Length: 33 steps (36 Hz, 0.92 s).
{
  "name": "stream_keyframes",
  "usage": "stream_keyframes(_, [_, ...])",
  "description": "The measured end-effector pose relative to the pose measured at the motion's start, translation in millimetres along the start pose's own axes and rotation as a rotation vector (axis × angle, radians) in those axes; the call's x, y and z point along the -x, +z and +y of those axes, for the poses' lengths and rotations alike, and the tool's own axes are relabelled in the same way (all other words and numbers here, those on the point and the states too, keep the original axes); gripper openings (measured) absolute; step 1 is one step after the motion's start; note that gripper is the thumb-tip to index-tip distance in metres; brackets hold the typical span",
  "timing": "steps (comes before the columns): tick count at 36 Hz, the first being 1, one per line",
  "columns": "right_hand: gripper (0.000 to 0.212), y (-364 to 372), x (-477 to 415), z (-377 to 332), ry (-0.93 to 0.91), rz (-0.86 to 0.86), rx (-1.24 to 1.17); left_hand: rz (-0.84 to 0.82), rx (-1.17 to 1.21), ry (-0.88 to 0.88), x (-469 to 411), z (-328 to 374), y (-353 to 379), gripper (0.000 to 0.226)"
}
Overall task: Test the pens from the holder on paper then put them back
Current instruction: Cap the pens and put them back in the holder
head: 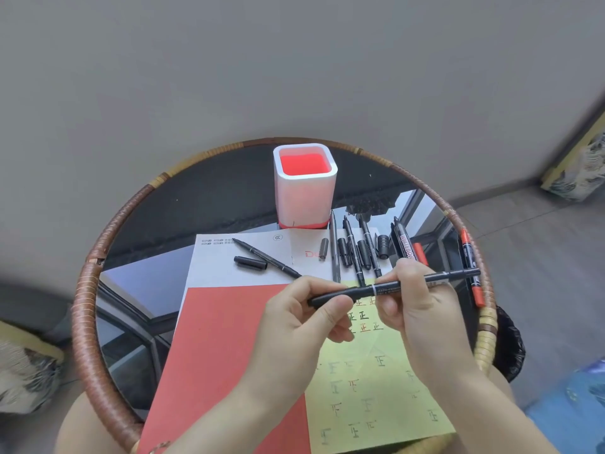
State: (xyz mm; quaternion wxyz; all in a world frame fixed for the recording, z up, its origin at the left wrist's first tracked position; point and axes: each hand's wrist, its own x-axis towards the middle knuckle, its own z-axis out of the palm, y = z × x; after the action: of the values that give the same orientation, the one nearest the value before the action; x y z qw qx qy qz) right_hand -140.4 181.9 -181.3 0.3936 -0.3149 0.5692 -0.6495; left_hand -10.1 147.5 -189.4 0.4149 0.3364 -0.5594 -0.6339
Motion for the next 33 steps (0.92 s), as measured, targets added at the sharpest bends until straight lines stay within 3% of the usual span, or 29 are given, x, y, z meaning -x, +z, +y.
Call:
stream_keyframes(2, [0.044, 1, -1, 1, -0.003, -0.006, -0.033, 0.008, 0.005, 0.03, 0, 1, 3, 0.011])
stream_keyframes(5, [0.055, 3, -1, 2, -0.014, 0.018, -0.067, 0.028, -0.011, 0.078, -1, 5, 7, 0.005])
stream_keyframes(10, [0.046, 4, -5, -2, -0.085, 0.012, -0.082, 0.028, -0.028, 0.073, -6, 14, 13, 0.018])
stream_keyframes(13, [0.039, 2, -7, -6, -0.165, 0.001, -0.01, -0.039, 0.161, -0.109, -13, 18, 15, 0.003])
stream_keyframes(15, [0.036, 2, -8, -9, -0.19, -0.022, 0.059, -0.101, 0.369, -0.275, -17, 18, 14, 0.01])
stream_keyframes(17, [0.034, 2, -9, -10, -0.179, -0.055, 0.062, -0.096, 0.4, -0.314, -21, 16, 15, 0.013])
stream_keyframes(19, [0.035, 2, -12, -12, -0.158, -0.114, 0.036, -0.026, 0.309, -0.246, -25, 18, 16, 0.017])
stream_keyframes(22, [0.032, -7, -19, -16, -0.053, -0.194, 0.068, 0.15, 0.118, 0.004, -37, 30, 17, 0.014])
stream_keyframes(24, [0.017, -20, -24, -15, -0.068, -0.158, 0.286, 0.276, -0.052, 0.272, -47, 45, 15, 0.001])
stream_keyframes(25, [0.006, -29, -28, -13, -0.098, -0.103, 0.418, 0.341, -0.156, 0.423, -53, 53, 12, 0.007])
stream_keyframes(28, [0.011, -58, -38, -7, -0.17, 0.073, 0.721, 0.405, -0.464, 0.762, -74, 72, 4, 0.007])
stream_keyframes(30, [0.013, -76, -44, -5, -0.198, 0.172, 0.856, 0.37, -0.686, 0.823, -89, 78, 0, 0.01])
stream_keyframes(33, [0.014, -96, -53, 1, -0.14, 0.228, 1.028, 0.29, -0.92, 0.735, -108, 70, -3, 0.011])
